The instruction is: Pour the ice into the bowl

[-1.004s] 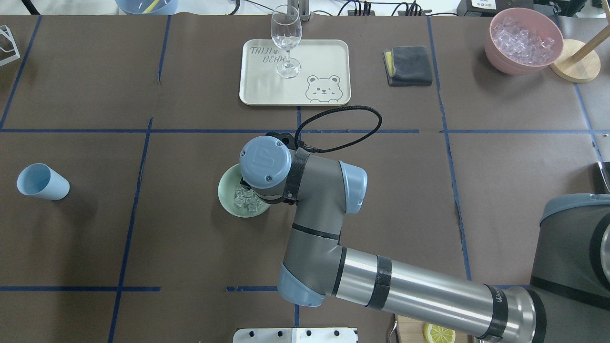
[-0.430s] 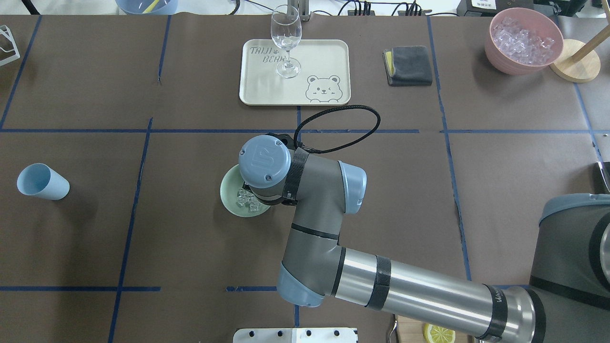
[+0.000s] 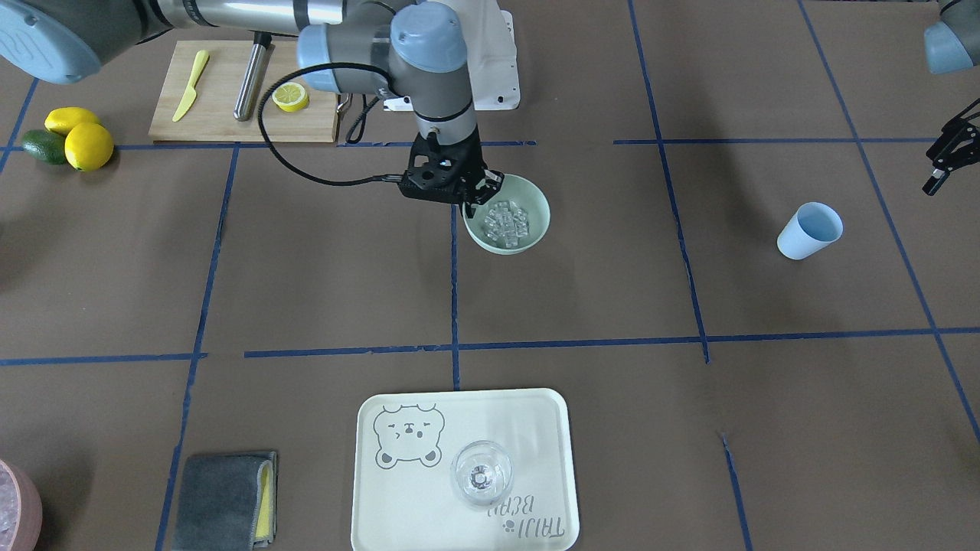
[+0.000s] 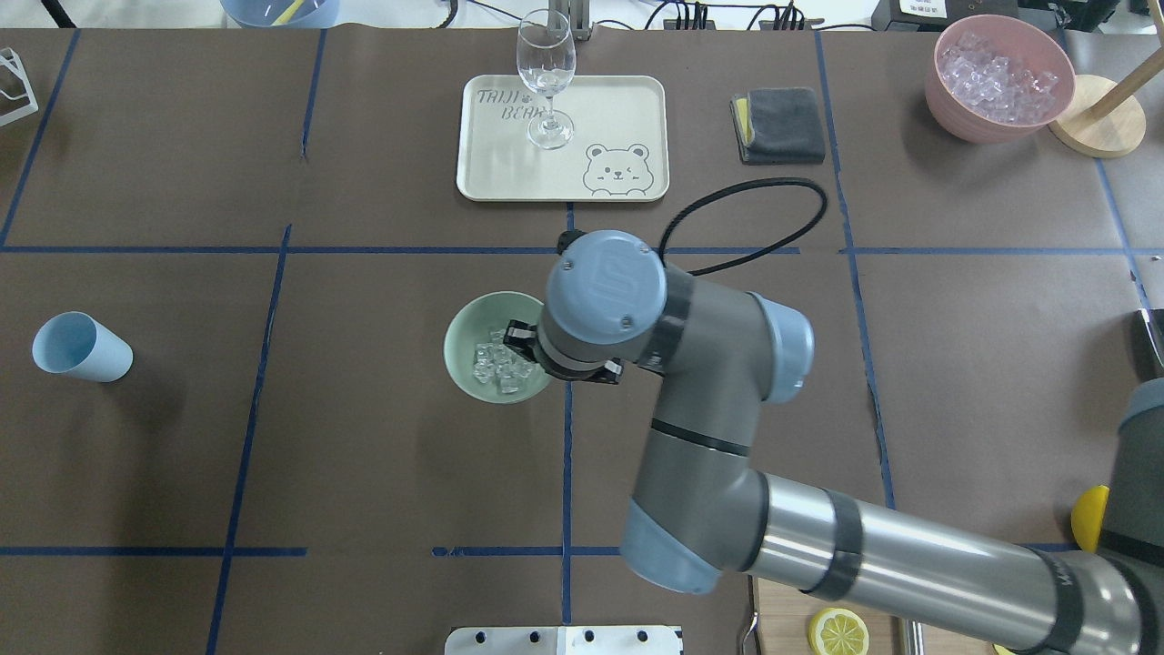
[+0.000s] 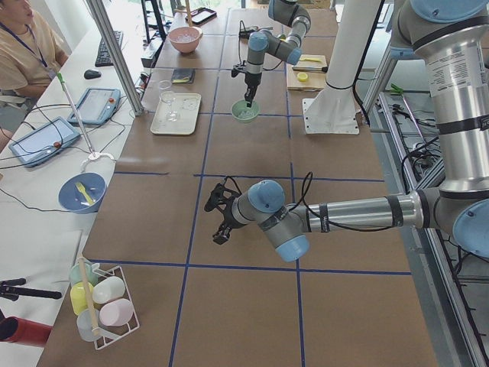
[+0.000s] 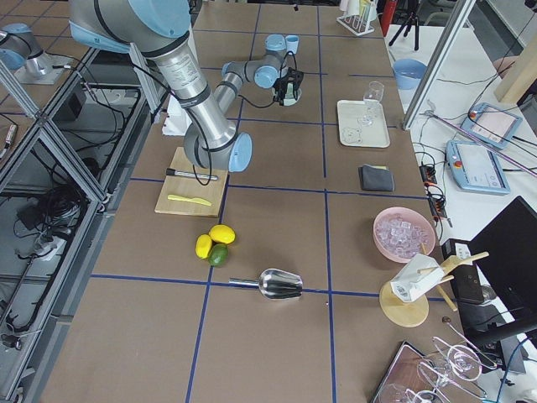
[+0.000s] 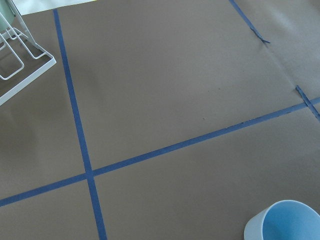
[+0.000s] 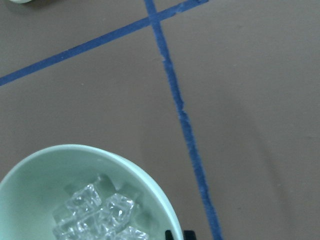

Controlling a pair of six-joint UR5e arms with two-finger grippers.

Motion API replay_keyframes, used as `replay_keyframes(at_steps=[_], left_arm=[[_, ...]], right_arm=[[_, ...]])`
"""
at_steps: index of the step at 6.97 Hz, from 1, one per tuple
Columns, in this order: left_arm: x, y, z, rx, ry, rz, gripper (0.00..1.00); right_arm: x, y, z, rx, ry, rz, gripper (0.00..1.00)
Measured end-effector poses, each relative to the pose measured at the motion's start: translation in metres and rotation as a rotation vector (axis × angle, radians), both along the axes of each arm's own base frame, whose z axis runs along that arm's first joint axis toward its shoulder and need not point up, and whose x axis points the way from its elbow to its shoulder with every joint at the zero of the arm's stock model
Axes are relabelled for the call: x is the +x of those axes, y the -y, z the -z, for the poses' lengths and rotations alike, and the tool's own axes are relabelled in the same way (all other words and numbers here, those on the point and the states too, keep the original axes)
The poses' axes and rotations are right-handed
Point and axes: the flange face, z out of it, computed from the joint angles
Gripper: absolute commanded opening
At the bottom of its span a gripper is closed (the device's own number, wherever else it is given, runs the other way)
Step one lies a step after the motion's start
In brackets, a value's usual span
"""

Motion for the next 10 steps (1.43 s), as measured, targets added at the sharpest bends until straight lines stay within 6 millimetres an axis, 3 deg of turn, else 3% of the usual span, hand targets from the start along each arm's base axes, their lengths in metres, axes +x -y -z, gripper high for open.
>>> replay_keyframes(at_steps=[1,2,4,5,7,9,10], left_arm=[[0.000,0.000,0.000,0.000,0.000,0.000,1.00],[0.000,0.000,0.000,0.000,0.000,0.000,1.00],[0.000,0.000,0.000,0.001,0.000,0.000,1.00],[0.000,0.000,0.000,0.003,0.000,0.000,1.00],[0.000,-0.001,0.004,0.015,-0.007,0.002,1.00],[0.000,-0.002,0.005,0.022,-0.014,0.006,1.00],[0.000,-0.002,0.006,0.024,-0.016,0.006,1.00]], right_arm=[[0.043,-0.007,-0.027,0.005,0.020,-0.013,0.00],[0.080,-0.007,-0.066,0.003,0.044,-0.022,0.00],[0.166,0.013,-0.162,-0.054,0.106,-0.015,0.00],[0.218,0.026,-0.211,-0.079,0.095,-0.008,0.00],[0.317,0.028,-0.313,0.016,0.000,0.053,0.00],[0.386,0.005,-0.404,0.092,-0.033,0.132,0.00],[0.402,-0.002,-0.432,0.114,-0.017,0.144,0.00]])
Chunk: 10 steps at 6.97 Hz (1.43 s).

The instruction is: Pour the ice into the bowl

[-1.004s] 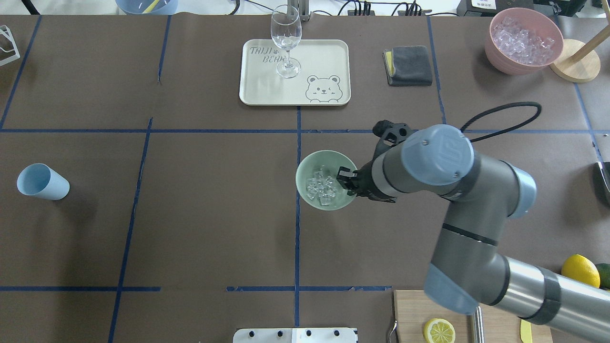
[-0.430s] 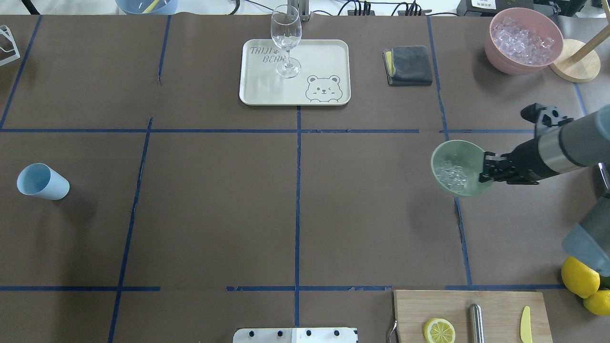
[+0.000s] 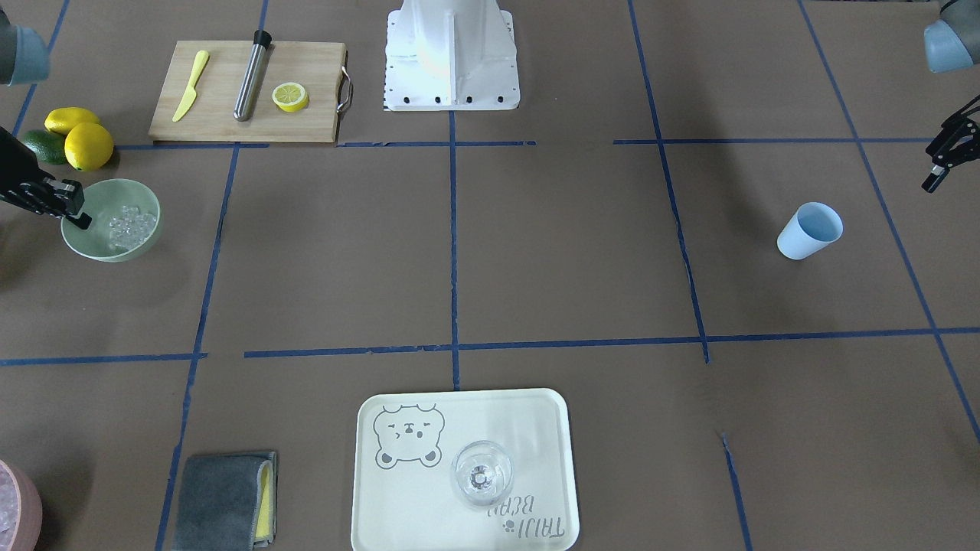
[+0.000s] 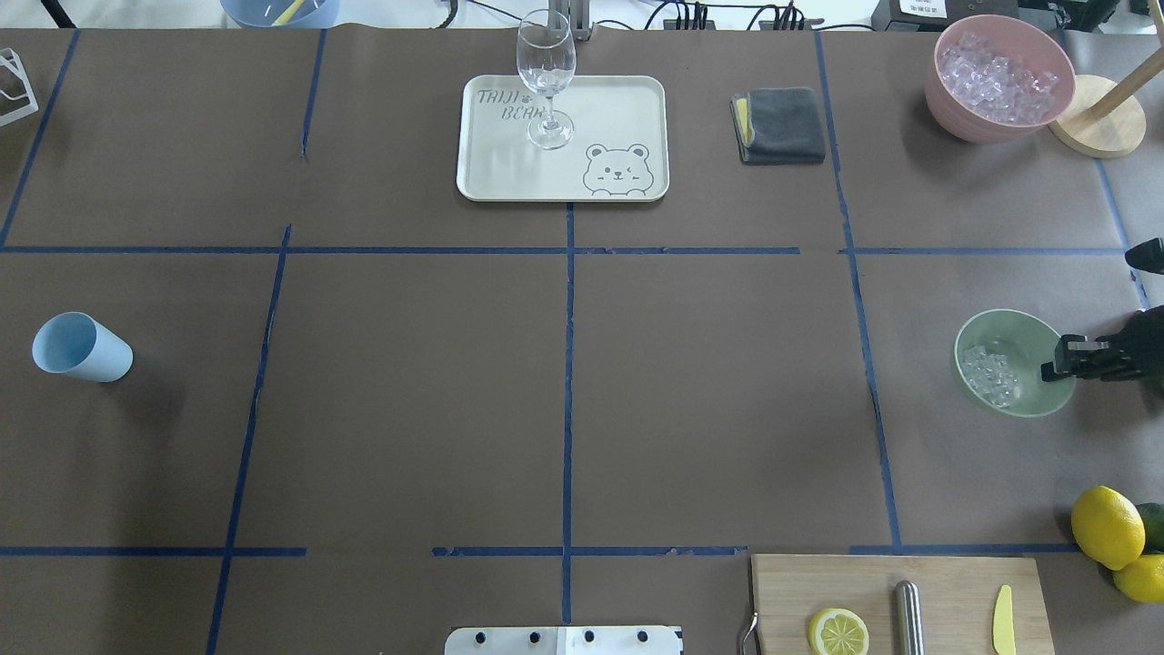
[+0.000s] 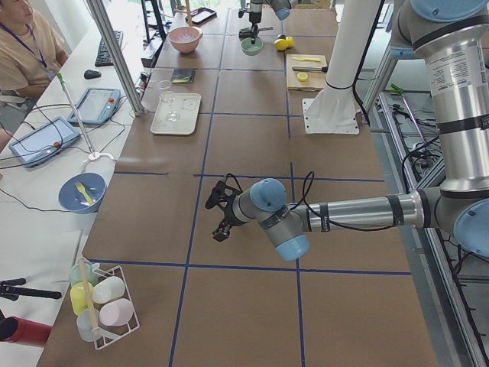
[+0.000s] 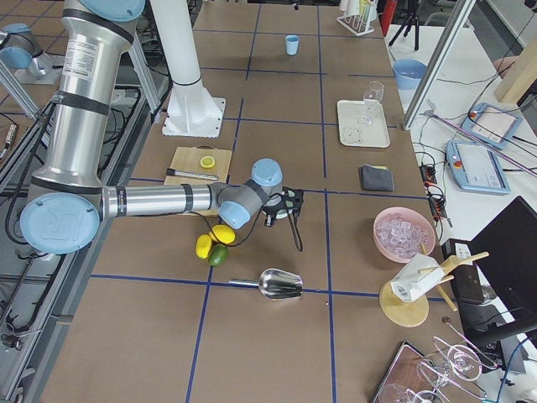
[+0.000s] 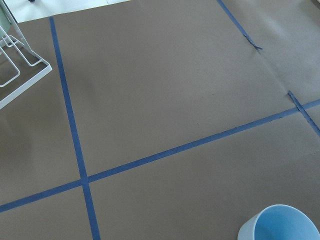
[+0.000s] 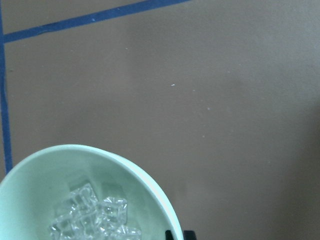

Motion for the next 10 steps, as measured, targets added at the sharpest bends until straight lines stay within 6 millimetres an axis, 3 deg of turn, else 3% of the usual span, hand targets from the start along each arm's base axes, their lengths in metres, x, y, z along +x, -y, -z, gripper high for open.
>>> replay_keyframes(at_steps=[1,3,6,10], left_arm=[[0.000,0.000,0.000,0.001,0.000,0.000,1.00],[0.000,-0.001,0.000,0.003,-0.001,0.000,1.00],[-0.001,-0.005,-0.002,0.005,-0.002,0.000,1.00],[-0.002,-0.007,-0.003,0.004,-0.001,0.000,1.00]], right_arm=[[0.008,-0.002,-0.014,0.011,0.010,0.001,0.00],[0.008,0.001,-0.017,0.019,0.020,-0.002,0.00],[-0.009,0.026,0.000,0.021,0.055,-0.011,0.00],[-0.039,0.036,0.002,0.009,0.074,0.039,0.00]])
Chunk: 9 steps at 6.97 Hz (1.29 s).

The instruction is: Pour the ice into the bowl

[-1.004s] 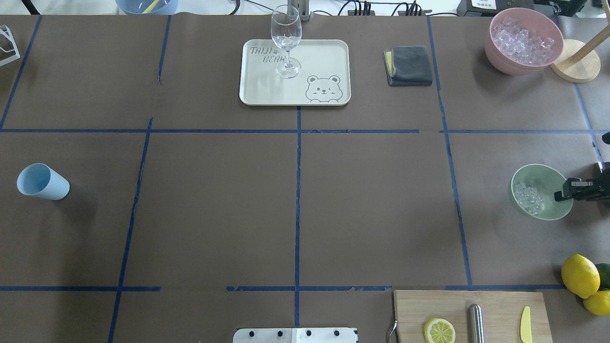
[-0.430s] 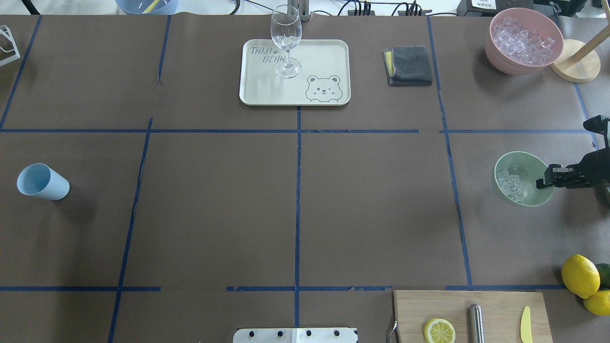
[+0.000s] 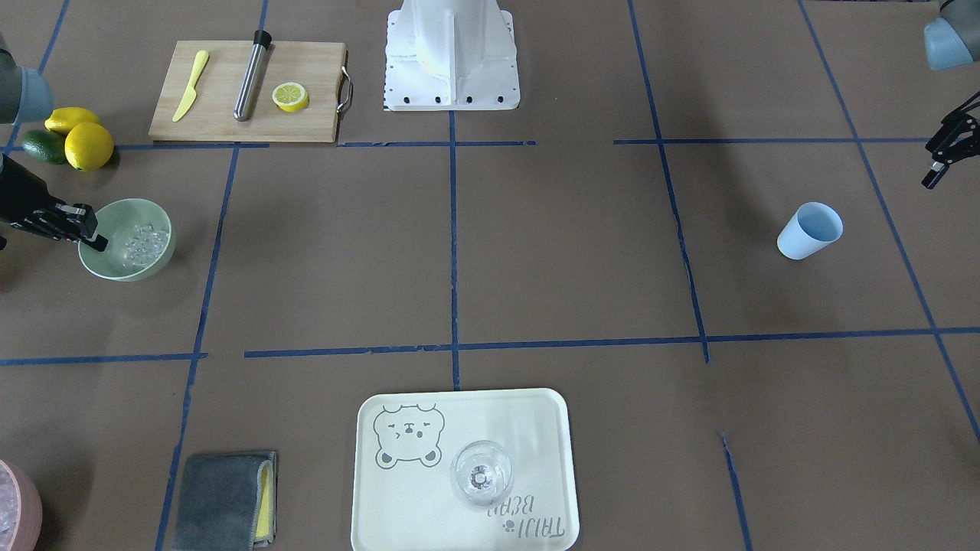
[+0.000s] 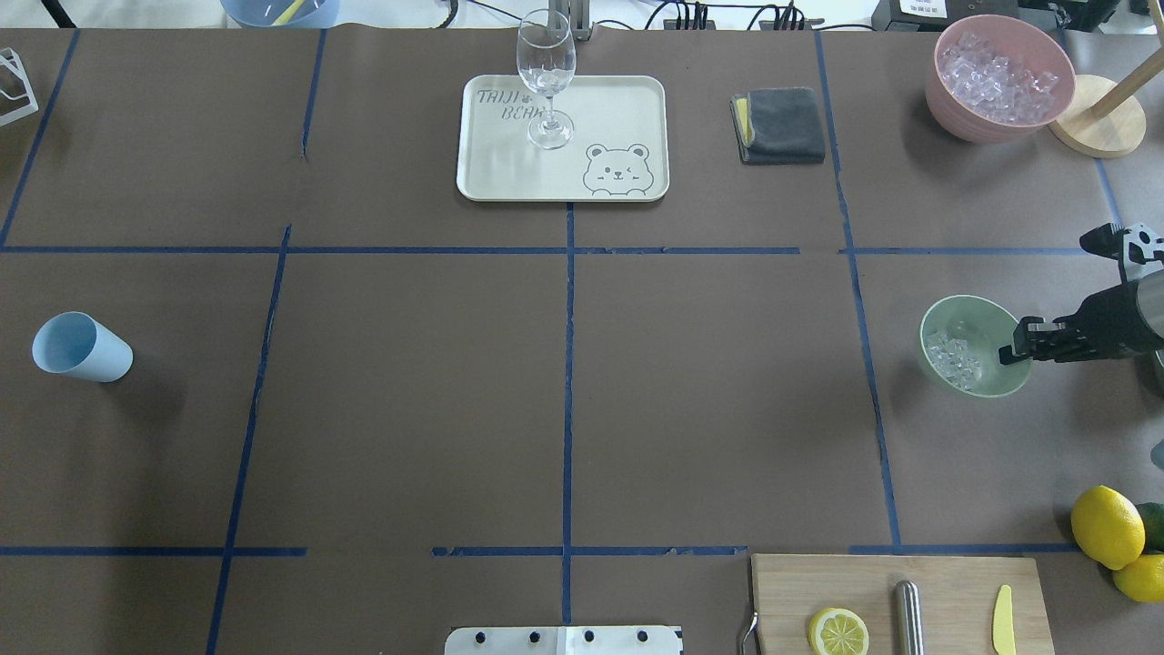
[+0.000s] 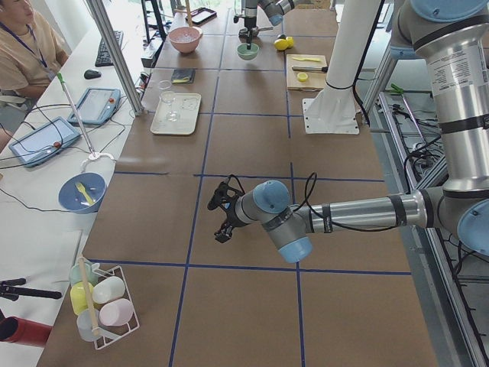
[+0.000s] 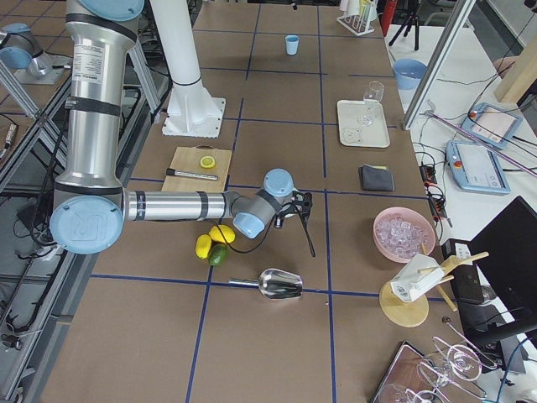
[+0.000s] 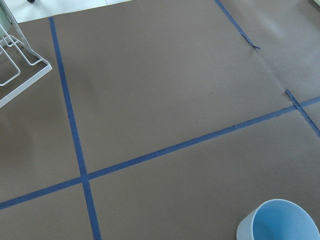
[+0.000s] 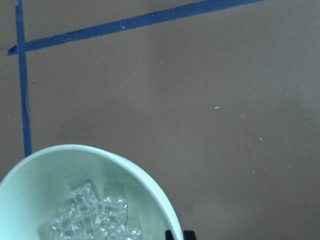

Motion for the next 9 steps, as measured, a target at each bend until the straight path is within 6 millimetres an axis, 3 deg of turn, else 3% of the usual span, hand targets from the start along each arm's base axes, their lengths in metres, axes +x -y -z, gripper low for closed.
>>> replay_keyframes(at_steps=[1,2,3,6,7,9], left_arm=[[0.000,0.000,0.000,0.001,0.000,0.000,1.00],[0.000,0.000,0.001,0.003,-0.001,0.000,1.00],[0.000,0.000,0.001,0.007,-0.002,0.000,1.00],[-0.001,-0.002,0.000,0.008,-0.002,0.001,1.00],[-0.001,-0.002,0.000,0.008,-0.002,0.000,1.00],[0.000,-0.002,-0.002,0.003,0.001,0.000,1.00]], right_arm=[[-0.004,0.001,-0.002,-0.002,-0.001,0.008,0.00],[-0.006,0.001,-0.003,-0.003,-0.001,0.012,0.28],[-0.008,0.000,-0.003,-0.006,0.002,0.019,0.99],[-0.010,-0.003,0.009,-0.011,0.041,0.053,1.00],[0.001,-0.001,0.016,-0.022,0.070,0.055,1.00],[0.059,0.014,0.019,-0.055,0.127,-0.010,1.00]])
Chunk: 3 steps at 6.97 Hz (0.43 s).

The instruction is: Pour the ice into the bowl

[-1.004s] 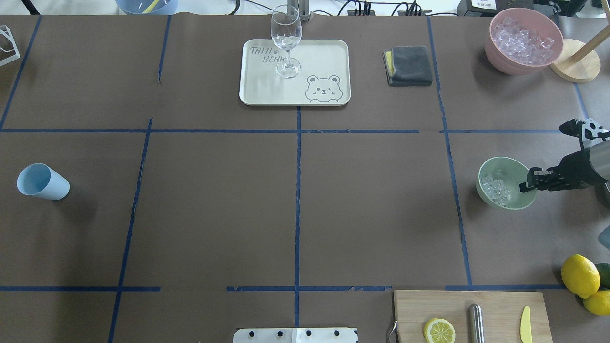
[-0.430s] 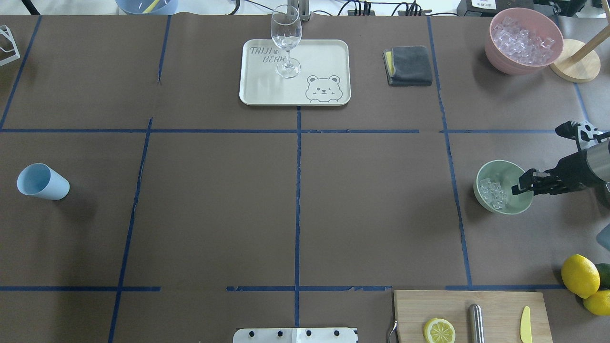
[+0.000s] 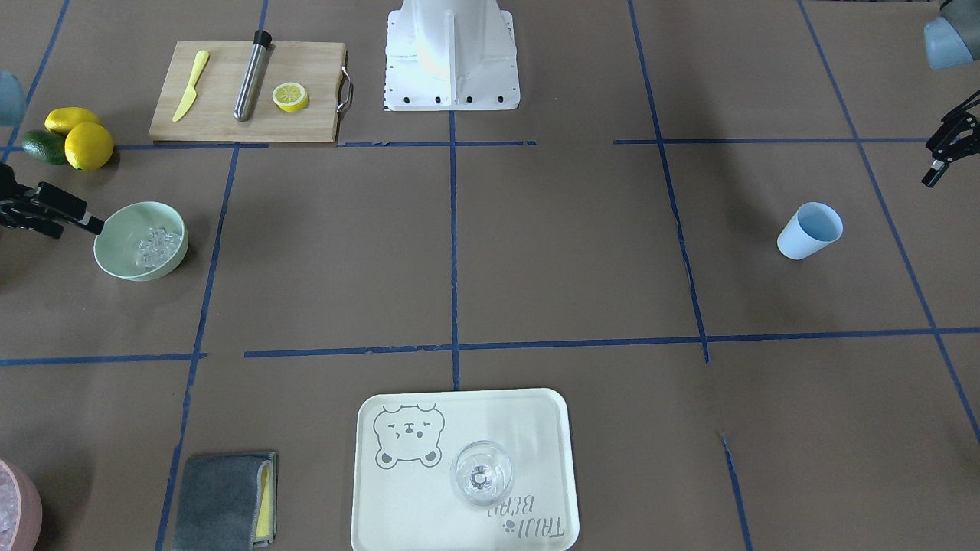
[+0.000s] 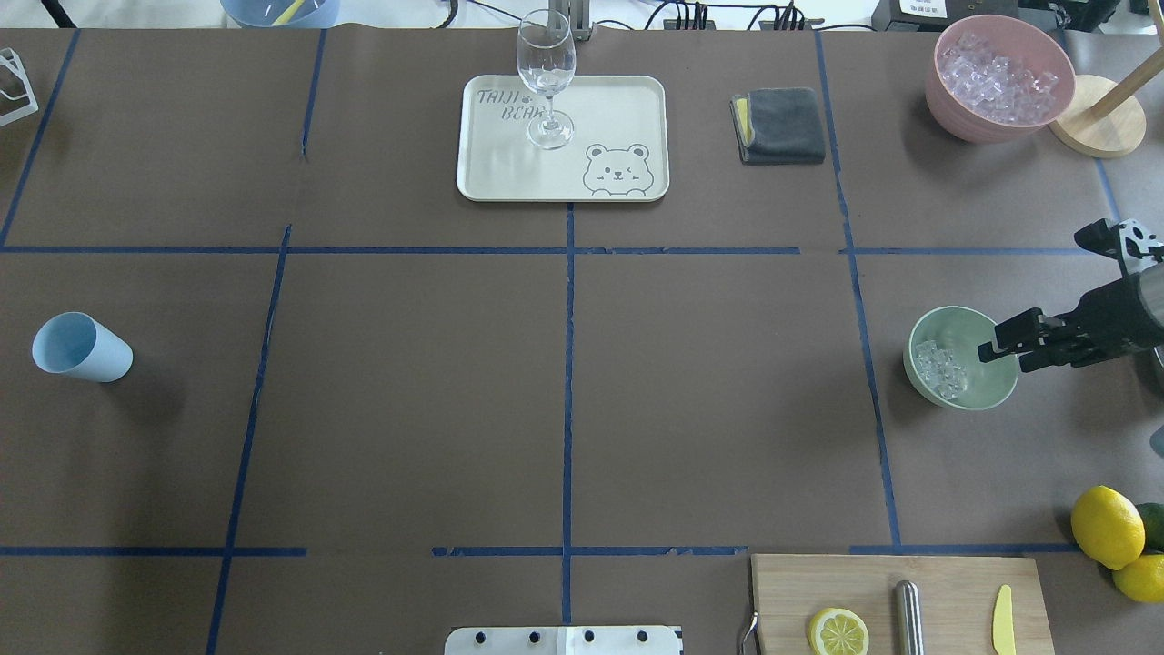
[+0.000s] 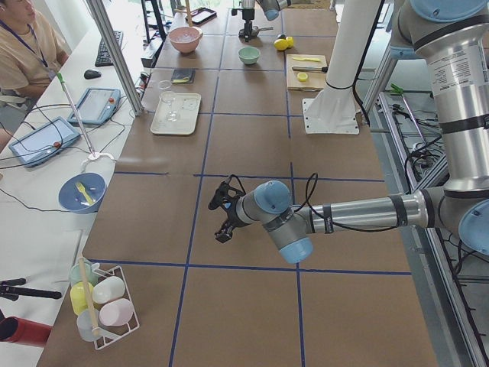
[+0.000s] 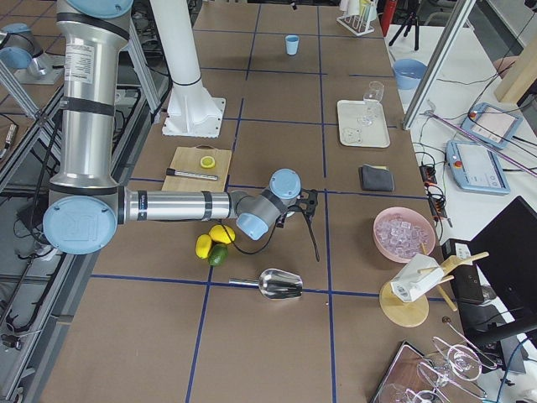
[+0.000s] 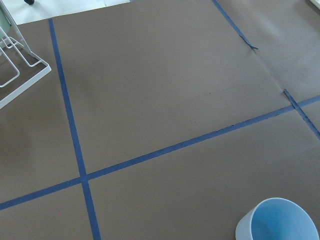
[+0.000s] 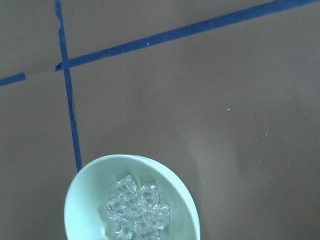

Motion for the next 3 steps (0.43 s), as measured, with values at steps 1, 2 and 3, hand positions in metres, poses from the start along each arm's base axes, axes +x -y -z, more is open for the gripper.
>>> replay_keyframes(at_steps=[1,2,3], left_arm=[[0.001,0.003,-0.003,-0.012,0.005,-0.003,1.00],[0.003,0.006,-0.008,-0.037,0.020,-0.011,1.00],[0.004,0.011,-0.014,-0.064,0.056,-0.033,1.00]], right_arm=[[0.020,0.005,-0.001,-0.006,0.011,-0.029,1.00],[0.034,0.008,-0.003,0.001,0.007,-0.044,1.00],[0.046,0.013,-0.007,0.024,-0.011,-0.047,1.00]])
